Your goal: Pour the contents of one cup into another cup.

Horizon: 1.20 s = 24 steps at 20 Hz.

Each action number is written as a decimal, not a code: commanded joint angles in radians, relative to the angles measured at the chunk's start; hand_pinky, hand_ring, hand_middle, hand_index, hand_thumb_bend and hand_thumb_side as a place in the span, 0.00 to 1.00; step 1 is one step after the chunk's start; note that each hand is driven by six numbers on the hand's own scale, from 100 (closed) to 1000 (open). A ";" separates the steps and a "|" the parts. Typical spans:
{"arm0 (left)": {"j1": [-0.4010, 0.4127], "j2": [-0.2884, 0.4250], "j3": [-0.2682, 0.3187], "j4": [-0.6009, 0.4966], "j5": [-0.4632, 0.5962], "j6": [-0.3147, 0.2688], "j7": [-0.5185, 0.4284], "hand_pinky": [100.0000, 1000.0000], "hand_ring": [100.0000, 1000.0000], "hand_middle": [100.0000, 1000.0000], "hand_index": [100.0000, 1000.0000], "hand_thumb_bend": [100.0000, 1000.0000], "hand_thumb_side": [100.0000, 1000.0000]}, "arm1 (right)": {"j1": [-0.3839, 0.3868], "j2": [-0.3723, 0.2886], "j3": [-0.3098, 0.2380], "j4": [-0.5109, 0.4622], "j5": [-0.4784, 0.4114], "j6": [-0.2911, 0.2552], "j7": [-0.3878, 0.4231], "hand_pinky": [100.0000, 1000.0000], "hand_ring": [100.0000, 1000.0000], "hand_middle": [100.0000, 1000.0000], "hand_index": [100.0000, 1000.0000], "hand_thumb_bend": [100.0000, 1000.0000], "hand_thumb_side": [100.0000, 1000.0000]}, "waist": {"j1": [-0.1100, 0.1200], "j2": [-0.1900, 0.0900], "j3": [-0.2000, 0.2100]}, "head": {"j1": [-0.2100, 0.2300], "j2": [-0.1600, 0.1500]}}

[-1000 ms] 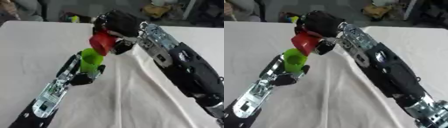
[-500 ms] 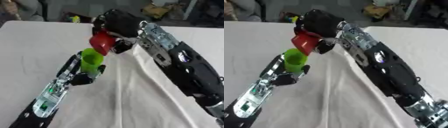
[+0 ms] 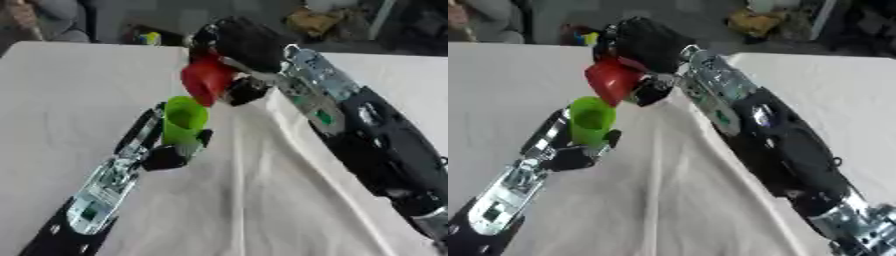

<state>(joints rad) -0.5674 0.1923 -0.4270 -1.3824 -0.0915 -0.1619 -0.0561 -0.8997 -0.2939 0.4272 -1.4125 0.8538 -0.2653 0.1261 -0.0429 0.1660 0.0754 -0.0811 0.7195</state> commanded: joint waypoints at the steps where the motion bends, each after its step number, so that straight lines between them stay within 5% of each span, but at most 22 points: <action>1: -0.012 0.007 0.014 -0.004 -0.012 -0.005 0.010 0.00 0.28 0.23 0.61 0.00 0.21 | 0.000 -0.021 -0.039 -0.033 -0.122 0.072 -0.027 0.42 0.24 0.20 0.35 0.00 0.00 | 0.007 -0.014 -0.004 | 0.005 -0.006; 6: -0.016 0.016 0.024 0.016 -0.028 -0.016 0.022 0.00 0.31 0.24 0.62 0.00 0.22 | 0.053 -0.041 -0.084 -0.088 -0.262 0.148 -0.079 0.41 0.22 0.19 0.33 0.00 0.00 | 0.010 -0.012 -0.018 | 0.017 -0.008; 14: -0.033 0.021 0.058 0.127 -0.107 -0.078 0.050 0.19 0.44 0.35 0.64 0.00 0.36 | 0.136 -0.056 -0.115 -0.201 -0.368 0.193 -0.129 0.41 0.22 0.18 0.33 0.00 0.00 | 0.013 -0.010 -0.043 | 0.025 -0.009; 16: -0.033 0.022 0.063 0.157 -0.143 -0.108 0.051 0.28 0.52 0.43 0.67 0.11 0.42 | 0.148 -0.055 -0.118 -0.214 -0.380 0.198 -0.133 0.41 0.22 0.18 0.33 0.00 0.00 | 0.013 -0.010 -0.048 | 0.026 -0.010; 17: -0.032 0.022 0.064 0.171 -0.168 -0.124 0.050 0.33 0.60 0.49 0.69 0.31 0.45 | 0.152 -0.055 -0.119 -0.217 -0.383 0.200 -0.134 0.40 0.22 0.18 0.33 0.00 0.00 | 0.013 -0.009 -0.050 | 0.025 -0.009; 18: -0.030 0.022 0.065 0.185 -0.196 -0.142 0.050 0.35 0.63 0.51 0.70 0.40 0.46 | 0.156 -0.056 -0.119 -0.219 -0.386 0.201 -0.135 0.40 0.22 0.18 0.33 0.00 0.00 | 0.013 -0.009 -0.052 | 0.025 -0.009; 19: -0.026 0.023 0.067 0.194 -0.230 -0.160 0.051 0.46 0.77 0.64 0.77 0.75 0.50 | 0.160 -0.056 -0.120 -0.220 -0.389 0.202 -0.136 0.40 0.22 0.18 0.32 0.00 0.00 | 0.014 -0.009 -0.053 | 0.025 -0.009; 20: -0.022 0.023 0.069 0.201 -0.272 -0.177 0.052 0.53 0.83 0.71 0.81 0.89 0.52 | 0.163 -0.055 -0.122 -0.220 -0.393 0.204 -0.139 0.40 0.22 0.18 0.32 0.00 0.00 | 0.014 -0.009 -0.054 | 0.025 -0.010; 21: -0.018 0.025 0.072 0.205 -0.310 -0.191 0.052 0.69 0.96 0.85 0.92 1.00 0.66 | 0.167 -0.054 -0.124 -0.219 -0.400 0.207 -0.143 0.40 0.22 0.18 0.32 0.00 0.00 | 0.014 -0.010 -0.055 | 0.025 -0.010; 24: -0.001 0.037 0.090 0.192 -0.409 -0.220 0.050 0.76 1.00 0.94 0.97 1.00 0.73 | 0.180 -0.054 -0.132 -0.215 -0.417 0.211 -0.155 0.40 0.22 0.18 0.32 0.00 0.00 | 0.016 -0.010 -0.055 | 0.024 -0.010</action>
<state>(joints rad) -0.5580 0.2074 -0.3536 -1.1735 -0.4592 -0.3655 -0.0064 -0.7074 -0.3300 0.3094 -1.6088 0.4498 -0.0560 -0.0204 -0.0300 0.1713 0.0208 -0.0579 0.7150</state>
